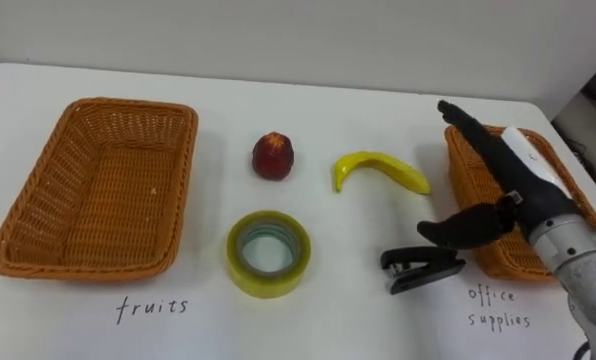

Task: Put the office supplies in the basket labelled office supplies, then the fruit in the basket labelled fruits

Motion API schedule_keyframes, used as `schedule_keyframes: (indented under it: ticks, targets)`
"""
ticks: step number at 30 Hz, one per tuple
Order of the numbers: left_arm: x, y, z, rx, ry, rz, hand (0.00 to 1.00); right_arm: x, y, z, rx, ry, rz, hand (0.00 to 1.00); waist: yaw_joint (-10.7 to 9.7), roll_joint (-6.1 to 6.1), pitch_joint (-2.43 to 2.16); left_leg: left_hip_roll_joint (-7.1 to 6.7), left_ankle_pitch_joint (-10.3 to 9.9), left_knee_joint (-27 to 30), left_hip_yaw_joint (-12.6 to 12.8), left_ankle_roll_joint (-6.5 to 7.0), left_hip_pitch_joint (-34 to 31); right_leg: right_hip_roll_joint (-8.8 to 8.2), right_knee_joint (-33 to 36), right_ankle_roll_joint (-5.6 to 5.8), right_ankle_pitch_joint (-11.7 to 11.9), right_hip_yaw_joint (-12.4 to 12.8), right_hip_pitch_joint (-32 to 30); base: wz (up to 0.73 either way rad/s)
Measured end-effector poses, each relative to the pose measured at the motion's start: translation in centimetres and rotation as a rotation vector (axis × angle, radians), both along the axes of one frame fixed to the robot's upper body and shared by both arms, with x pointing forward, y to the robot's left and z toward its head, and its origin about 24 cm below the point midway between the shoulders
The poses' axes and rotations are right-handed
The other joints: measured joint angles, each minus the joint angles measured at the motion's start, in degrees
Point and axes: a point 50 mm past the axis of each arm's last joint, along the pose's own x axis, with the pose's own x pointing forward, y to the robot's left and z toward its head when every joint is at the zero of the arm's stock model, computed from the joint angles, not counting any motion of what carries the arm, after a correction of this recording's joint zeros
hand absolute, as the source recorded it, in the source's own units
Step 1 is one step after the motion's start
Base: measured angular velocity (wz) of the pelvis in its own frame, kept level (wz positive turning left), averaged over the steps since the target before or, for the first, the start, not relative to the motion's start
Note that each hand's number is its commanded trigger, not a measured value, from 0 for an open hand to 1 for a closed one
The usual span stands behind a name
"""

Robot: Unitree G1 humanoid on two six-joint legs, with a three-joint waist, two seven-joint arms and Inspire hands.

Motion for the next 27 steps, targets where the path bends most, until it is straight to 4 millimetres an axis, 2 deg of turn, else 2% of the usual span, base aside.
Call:
schedule_keyframes:
  ticks: [14,22,24,27]
  targets:
    - [0.5,0.1,0.0,0.001,-0.015,-0.002,0.0,0.6,0.4,0.2,-0.08,0.082,0.078,0.0,0.26,-0.19,0.01,-0.02,0.16,0.15,0.2,0.04,0.09,-0.07,0.12,-0.01,0.01,0.25,-0.4,-0.01]
    - [1.5,0.3,0.0,0.001,-0.036,-0.003,0.0,0.4,1.0,-0.5,-0.119,0.19,0.151,0.0,1.69,-0.5,0.38,-0.02,0.19,0.26,0.11,0.07,-0.42,-0.07,0.12,-0.03,0.27,0.21,-0.51,0.0]
    - [1.9,0.2,0.0,0.0,-0.046,-0.004,0.0,0.4,1.2,-0.7,-0.131,0.219,0.171,0.0,1.87,-0.45,0.68,-0.03,0.24,0.01,0.1,0.14,-0.61,-0.07,0.11,0.0,0.39,0.21,-0.74,0.0]
    - [2.1,0.2,0.0,-0.001,-0.047,-0.014,0.0,0.3,1.3,-0.9,-0.134,0.247,0.186,0.0,2.09,-0.4,0.72,-0.03,0.24,-0.36,0.11,0.14,-0.63,-0.04,0.06,0.0,0.39,0.21,-0.81,0.0]
